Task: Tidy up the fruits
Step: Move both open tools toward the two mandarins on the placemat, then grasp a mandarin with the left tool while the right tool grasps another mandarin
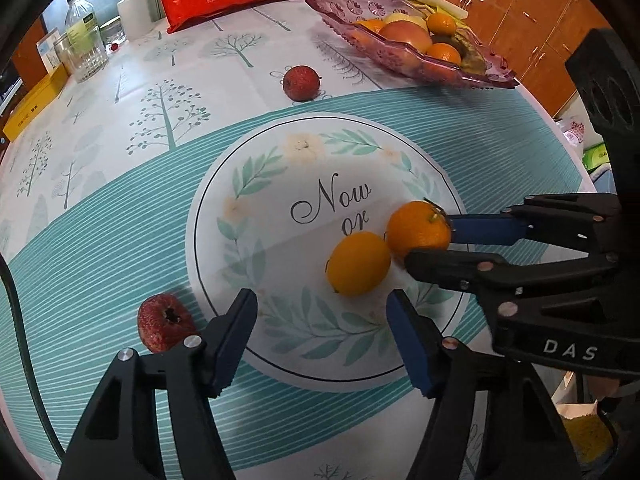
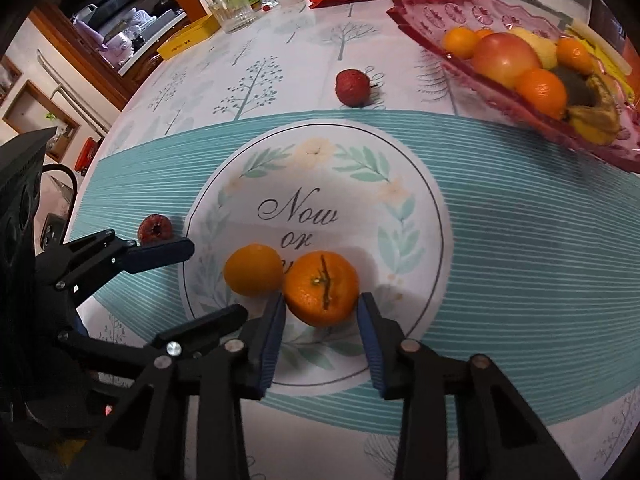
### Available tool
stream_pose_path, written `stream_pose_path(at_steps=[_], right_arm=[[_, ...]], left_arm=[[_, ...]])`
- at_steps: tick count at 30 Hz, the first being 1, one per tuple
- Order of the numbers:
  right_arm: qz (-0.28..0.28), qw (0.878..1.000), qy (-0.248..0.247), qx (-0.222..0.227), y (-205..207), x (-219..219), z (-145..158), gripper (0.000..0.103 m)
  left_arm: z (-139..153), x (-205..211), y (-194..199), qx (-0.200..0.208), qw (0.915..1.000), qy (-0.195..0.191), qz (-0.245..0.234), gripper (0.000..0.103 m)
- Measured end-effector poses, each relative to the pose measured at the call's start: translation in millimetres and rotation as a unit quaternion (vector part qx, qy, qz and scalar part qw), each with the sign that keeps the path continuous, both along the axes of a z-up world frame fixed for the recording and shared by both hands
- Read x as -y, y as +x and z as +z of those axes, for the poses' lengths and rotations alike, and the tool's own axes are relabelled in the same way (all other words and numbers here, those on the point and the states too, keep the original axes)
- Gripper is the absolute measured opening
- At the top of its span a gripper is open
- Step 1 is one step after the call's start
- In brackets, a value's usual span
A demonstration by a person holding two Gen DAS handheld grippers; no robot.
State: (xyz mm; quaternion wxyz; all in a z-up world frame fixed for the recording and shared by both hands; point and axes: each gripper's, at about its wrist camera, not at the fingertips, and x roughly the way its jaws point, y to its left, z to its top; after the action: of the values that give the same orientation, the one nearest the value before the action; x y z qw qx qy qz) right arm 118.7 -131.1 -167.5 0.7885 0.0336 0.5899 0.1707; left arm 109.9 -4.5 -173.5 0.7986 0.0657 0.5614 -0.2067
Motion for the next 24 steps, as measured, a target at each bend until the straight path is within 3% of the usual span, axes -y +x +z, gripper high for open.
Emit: stream_pose_path(at_steps=[6,18,21,24], right_arm=[[-0.011,1.000,0.007,0.003,-3,13,0,0.036],[-0.047,0.999,0.000,0.012,-14,47,2,0.036],[-0.049,0.999,0.003,0.016,-18,51,2,0.036],[-0.052,0.998,0.003,0.019,-21,55,2,0.036]], left_arm=[[0,8,0,0.001,1.0000,0.003,-0.002,0.064],[-7,25,13,-0.009,0.9998,0.009,0.012,0.044],[-7,31,17,-0.013,0.9998,0.007,0.016,0.033],[-7,36,17,-0.009,0.9996,0.016,0.020,0.031]])
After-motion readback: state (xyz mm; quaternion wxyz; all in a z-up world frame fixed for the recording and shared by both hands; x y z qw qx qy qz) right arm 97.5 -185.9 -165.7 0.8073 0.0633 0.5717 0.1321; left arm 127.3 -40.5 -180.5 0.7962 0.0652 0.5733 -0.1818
